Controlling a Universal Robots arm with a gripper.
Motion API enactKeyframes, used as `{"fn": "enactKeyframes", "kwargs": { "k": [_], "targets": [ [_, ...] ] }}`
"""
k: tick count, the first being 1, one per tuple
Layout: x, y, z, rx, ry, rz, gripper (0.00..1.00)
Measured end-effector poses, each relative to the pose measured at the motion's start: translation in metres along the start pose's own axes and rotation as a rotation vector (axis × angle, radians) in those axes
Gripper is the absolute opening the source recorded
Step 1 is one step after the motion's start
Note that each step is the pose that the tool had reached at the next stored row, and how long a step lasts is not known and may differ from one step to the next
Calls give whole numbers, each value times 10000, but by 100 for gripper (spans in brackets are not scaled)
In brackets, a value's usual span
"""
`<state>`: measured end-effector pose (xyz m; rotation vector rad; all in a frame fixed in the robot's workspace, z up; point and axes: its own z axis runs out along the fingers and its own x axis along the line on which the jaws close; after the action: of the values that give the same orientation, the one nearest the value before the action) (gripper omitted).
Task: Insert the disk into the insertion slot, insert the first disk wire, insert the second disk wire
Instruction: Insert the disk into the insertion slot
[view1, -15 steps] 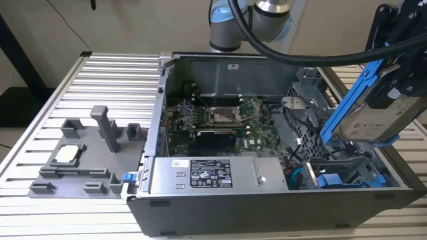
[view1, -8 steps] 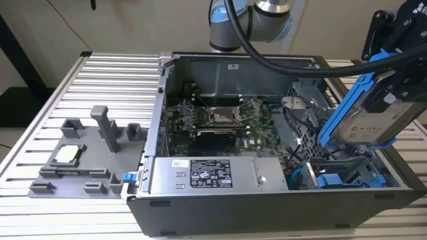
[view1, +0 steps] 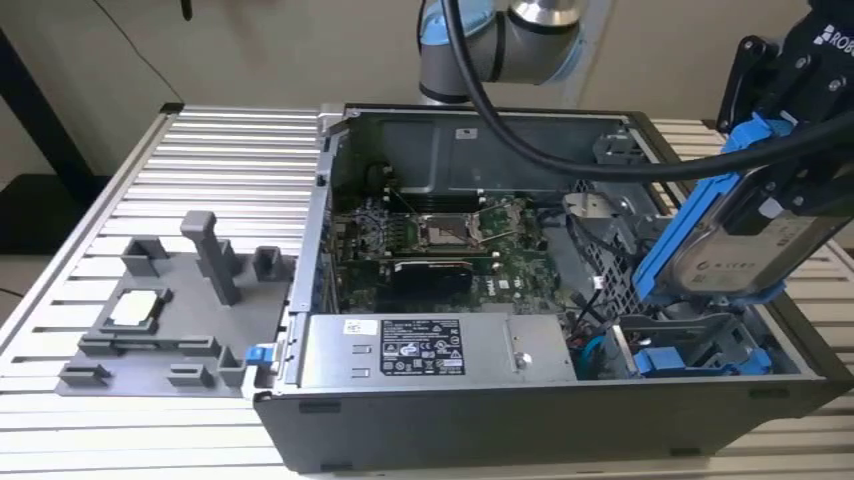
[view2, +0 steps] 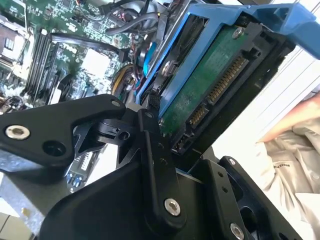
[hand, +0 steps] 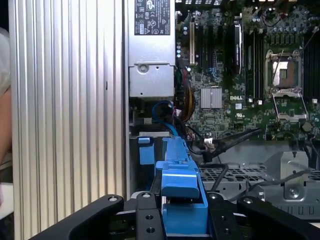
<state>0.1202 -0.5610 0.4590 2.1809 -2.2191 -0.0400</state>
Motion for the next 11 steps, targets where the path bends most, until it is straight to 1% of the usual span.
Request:
{"fn": "enactKeyframes", "kwargs": {
  "k": [7, 11],
  "targets": [
    [1, -29, 89, 0, -1, -3, 33],
    [3, -35, 134, 0, 1, -8, 33]
  ]
}}
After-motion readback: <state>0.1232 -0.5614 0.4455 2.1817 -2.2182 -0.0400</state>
